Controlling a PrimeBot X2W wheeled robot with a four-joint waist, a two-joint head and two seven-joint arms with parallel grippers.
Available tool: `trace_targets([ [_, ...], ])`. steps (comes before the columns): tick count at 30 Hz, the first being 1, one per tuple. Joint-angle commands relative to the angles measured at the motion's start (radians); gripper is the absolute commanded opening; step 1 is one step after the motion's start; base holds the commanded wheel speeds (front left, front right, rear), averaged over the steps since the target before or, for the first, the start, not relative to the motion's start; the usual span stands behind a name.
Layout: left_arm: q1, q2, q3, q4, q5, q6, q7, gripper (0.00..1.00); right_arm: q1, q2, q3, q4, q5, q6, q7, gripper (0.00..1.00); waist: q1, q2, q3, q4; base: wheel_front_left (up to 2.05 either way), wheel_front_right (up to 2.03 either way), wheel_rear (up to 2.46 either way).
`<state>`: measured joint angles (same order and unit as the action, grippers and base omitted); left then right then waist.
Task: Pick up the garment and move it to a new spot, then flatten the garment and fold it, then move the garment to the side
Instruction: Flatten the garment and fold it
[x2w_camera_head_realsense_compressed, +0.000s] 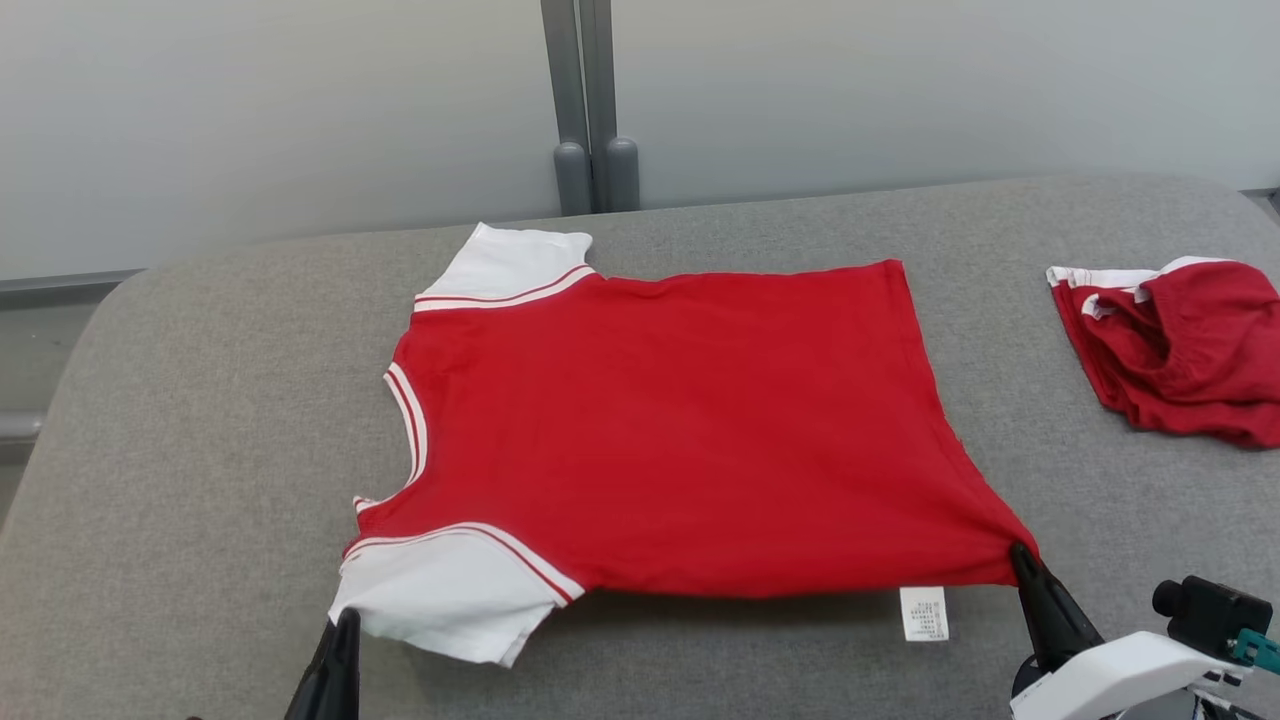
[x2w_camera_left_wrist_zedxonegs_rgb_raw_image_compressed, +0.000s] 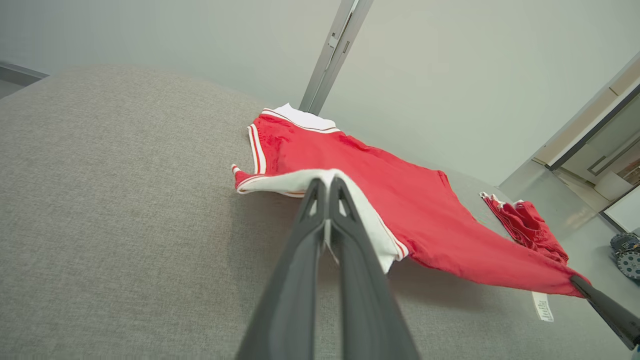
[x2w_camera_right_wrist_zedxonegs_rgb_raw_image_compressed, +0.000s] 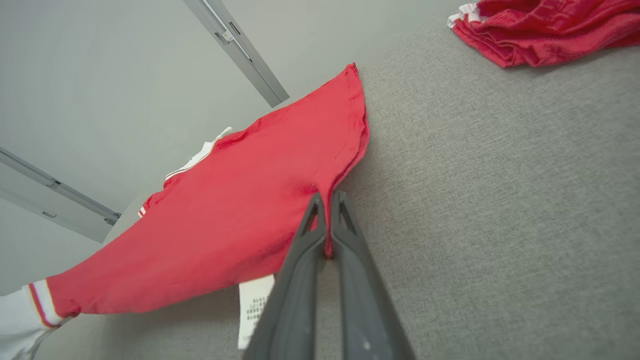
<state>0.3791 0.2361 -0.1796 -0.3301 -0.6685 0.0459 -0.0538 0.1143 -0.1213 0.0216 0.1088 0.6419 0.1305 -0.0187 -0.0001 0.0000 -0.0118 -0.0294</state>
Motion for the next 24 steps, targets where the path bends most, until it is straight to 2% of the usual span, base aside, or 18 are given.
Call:
trace_targets([
  [1, 0.018, -0.007, -0.002, 0.004, -0.007, 0.005, 0.001, 0.0, 0.023, 0.007, -0.018, -0.017, -0.017, 0.0, 0.012, 0.0, 0.0001, 0.0, 0.004, -0.003, 0.0, 0.0, 0.0],
  [8, 0.006, -0.017, -0.012, 0.081, -0.021, -0.005, -0.006, 0.0, 0.042, 0.052, -0.051, 0.001, -0.04, 0.0, 0.053, 0.0, 0.0001, 0.0, 0.021, -0.021, 0.0, 0.0, 0.0],
  [19, -0.109, -0.032, 0.001, 0.163, -0.046, -0.028, -0.03, 0.0, -0.041, 0.066, -0.023, 0.125, -0.027, 0.0, 0.056, 0.0, 0.0001, 0.0, 0.069, -0.033, 0.0, 0.0, 0.0],
  [24, -0.188, -0.045, 0.003, 0.207, -0.053, -0.043, -0.041, 0.0, -0.076, 0.068, -0.016, 0.158, 0.061, 0.0, 0.059, 0.0, 0.0001, 0.0, 0.085, -0.034, 0.0, 0.0, 0.0],
])
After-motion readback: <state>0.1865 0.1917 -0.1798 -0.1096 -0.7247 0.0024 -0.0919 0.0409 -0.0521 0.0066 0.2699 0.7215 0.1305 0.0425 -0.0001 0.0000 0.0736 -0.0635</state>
